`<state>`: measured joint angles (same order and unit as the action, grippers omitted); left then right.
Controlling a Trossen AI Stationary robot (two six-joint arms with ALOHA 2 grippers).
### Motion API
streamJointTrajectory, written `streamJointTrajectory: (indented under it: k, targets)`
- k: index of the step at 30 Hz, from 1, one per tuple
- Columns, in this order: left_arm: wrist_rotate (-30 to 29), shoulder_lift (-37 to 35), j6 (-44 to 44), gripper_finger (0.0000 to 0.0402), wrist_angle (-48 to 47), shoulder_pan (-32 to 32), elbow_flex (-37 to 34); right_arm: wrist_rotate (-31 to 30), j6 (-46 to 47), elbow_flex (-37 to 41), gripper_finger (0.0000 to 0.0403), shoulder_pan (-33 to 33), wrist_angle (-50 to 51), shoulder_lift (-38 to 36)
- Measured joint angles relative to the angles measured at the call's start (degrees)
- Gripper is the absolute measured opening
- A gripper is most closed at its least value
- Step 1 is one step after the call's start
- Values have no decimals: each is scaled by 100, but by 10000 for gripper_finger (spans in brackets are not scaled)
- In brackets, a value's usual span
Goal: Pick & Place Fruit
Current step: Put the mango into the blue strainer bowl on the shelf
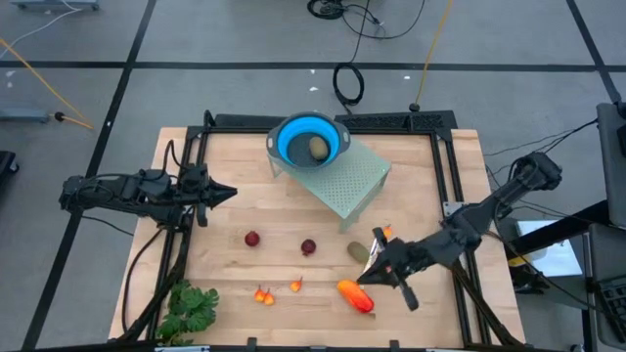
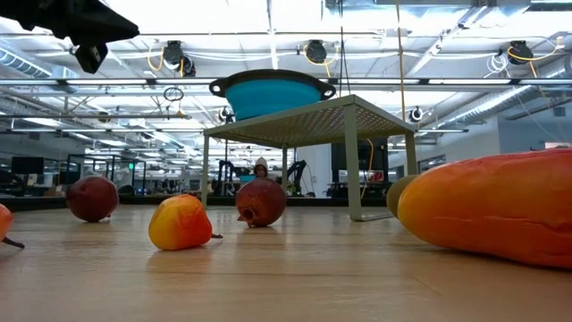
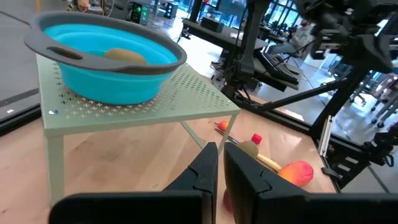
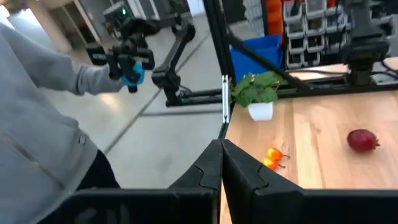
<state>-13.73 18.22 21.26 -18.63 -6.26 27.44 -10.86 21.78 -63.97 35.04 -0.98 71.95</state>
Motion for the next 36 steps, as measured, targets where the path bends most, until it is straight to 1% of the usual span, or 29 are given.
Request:
streamJointTrajectory:
  k: [6, 10, 16, 21, 25, 30, 36]
  targets:
    - [215, 2, -136, 26, 63, 0, 0, 25, 22, -872, 0, -4, 899, 699]
    - [374, 2, -396, 26, 252, 0, 0, 37, 186, -1180, 0, -4, 1118, 1044]
    - [670, 2, -877, 26, 526, 1, 0, 44, 809, -1251, 0, -4, 1152, 1402]
    - [818, 2, -1002, 26, 568, 2, -18, 59, 1236, -1251, 0, -4, 1473, 1521]
    - [989, -11, -1074, 26, 1025, 2, -327, 52, 1428, -1251, 0, -19, 1740, 1518]
    - [1081, -102, -938, 26, 1551, 2, -858, 45, 1530, -1251, 0, -59, 2013, 1518]
    - [1089, -340, -809, 26, 1786, 2, -1170, 47, 1762, -1250, 0, -59, 2514, 1518]
